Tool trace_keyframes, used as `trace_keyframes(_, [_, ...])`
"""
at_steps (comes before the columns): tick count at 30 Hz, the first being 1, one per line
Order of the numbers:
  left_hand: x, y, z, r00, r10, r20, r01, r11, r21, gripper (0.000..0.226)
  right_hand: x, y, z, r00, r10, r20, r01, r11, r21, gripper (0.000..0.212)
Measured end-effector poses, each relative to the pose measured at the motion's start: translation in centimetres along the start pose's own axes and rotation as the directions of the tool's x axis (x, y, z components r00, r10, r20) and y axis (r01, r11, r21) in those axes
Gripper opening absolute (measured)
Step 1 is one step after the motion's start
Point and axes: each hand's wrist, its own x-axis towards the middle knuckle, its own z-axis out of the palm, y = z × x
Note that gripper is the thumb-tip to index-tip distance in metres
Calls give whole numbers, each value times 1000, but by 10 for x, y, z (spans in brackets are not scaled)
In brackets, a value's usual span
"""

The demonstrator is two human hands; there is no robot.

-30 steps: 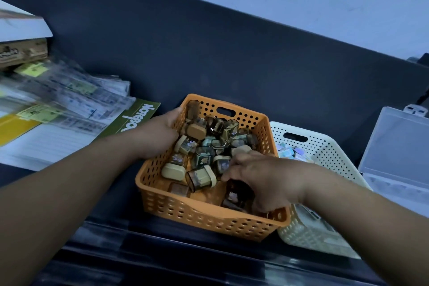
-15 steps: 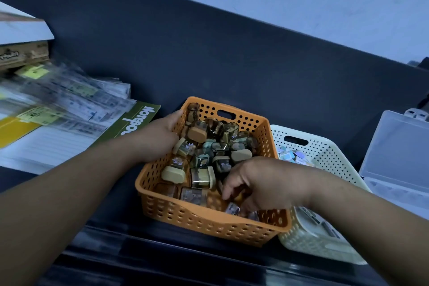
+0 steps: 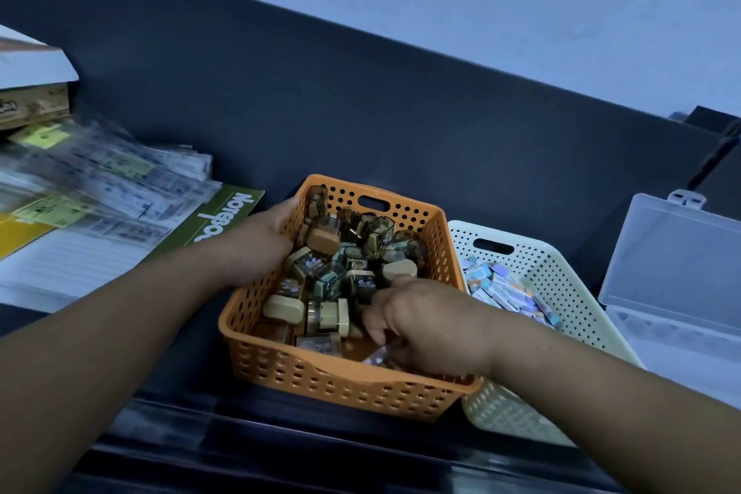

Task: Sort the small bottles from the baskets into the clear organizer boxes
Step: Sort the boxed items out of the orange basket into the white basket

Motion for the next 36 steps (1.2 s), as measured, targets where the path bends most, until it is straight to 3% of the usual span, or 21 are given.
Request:
trace_keyframes(3, [-1, 0, 0, 1000, 4, -7, -4, 1000, 18, 68, -3, 1, -6, 994, 106, 40, -111, 979, 172, 12])
trace_keyframes(7, [-2, 0, 0, 1000, 2, -6, -2, 999, 39, 69, -14, 16, -20, 972, 191, -134, -95, 848, 521, 17])
trace_keyframes(11, [-1, 0, 1, 1000, 11, -15, -11, 999, 50, 68, -40, 42, -27, 828, 413, -379, -46, 724, 688, 12])
trace_keyframes(14, [1, -2, 1, 1000, 18, -18, -18, 999, 46, 67, -63, 57, -24, 707, 564, -428, -162, 717, 678, 10])
trace_keyframes(19, [5, -10, -2, 1000, -11, -10, 11, 998, 67, 68, -79, 64, -7, 566, 721, -400, -611, 692, 384, 8])
trace_keyframes(22, [6, -13, -3, 1000, -14, -10, 15, 998, 67, 68, -72, 53, -4, 595, 654, -467, -624, 742, 245, 23])
trace_keyframes(24, [7, -14, -3, 1000, -15, 4, 15, 998, 55, 68, -64, 34, -13, 695, 557, -456, -484, 830, 277, 23])
trace_keyframes(26, [8, -14, -3, 1000, -18, 6, 18, 998, 53, 68, -53, 15, -21, 849, 428, -310, -342, 892, 295, 18])
trace_keyframes(28, [9, -14, -2, 1000, -6, 3, 6, 999, 44, 66, -38, 3, -22, 947, 309, -93, -295, 946, 137, 15])
trace_keyframes(31, [11, -14, -1, 1000, 3, 3, -3, 1000, 14, 66, -18, -3, -18, 955, 246, 165, -211, 956, -202, 18])
trace_keyframes(36, [14, -23, -4, 1000, -19, 11, 19, 1000, -14, 70, -3, -6, -11, 917, 253, 309, -128, 919, -374, 31])
